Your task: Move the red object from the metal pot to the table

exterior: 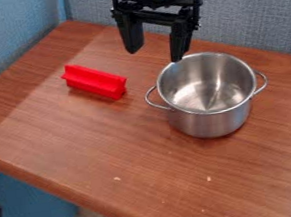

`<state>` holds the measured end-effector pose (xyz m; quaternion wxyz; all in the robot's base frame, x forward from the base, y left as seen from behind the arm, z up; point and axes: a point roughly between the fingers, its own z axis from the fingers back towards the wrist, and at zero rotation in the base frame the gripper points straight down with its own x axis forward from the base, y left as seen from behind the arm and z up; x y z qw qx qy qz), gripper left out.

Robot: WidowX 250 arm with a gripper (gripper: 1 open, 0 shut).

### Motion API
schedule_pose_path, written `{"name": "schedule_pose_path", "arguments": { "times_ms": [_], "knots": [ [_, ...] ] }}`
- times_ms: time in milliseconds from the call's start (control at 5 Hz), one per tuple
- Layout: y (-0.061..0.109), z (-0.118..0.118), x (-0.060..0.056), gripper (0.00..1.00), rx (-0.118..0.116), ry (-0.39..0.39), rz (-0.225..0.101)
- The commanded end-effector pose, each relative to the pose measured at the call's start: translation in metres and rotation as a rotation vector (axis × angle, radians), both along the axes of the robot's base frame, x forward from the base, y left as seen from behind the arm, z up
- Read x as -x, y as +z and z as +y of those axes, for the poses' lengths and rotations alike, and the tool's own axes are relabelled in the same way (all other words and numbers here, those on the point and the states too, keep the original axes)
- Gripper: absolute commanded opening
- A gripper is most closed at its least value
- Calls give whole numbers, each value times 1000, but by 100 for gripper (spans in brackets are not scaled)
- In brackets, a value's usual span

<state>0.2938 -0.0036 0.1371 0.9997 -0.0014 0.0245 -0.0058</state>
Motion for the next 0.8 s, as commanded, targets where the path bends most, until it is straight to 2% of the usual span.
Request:
{"name": "schedule_pose_path", "arguments": {
  "times_ms": [0, 200, 400, 600],
  "knots": [
    [-6, 0, 1, 100, -2, 0, 17],
    [-12, 20, -1, 100, -15, 138, 22],
    [-16, 46, -1, 100, -13, 290, 2],
    [-21, 76, -6, 100, -12, 394, -17]
  ]
}}
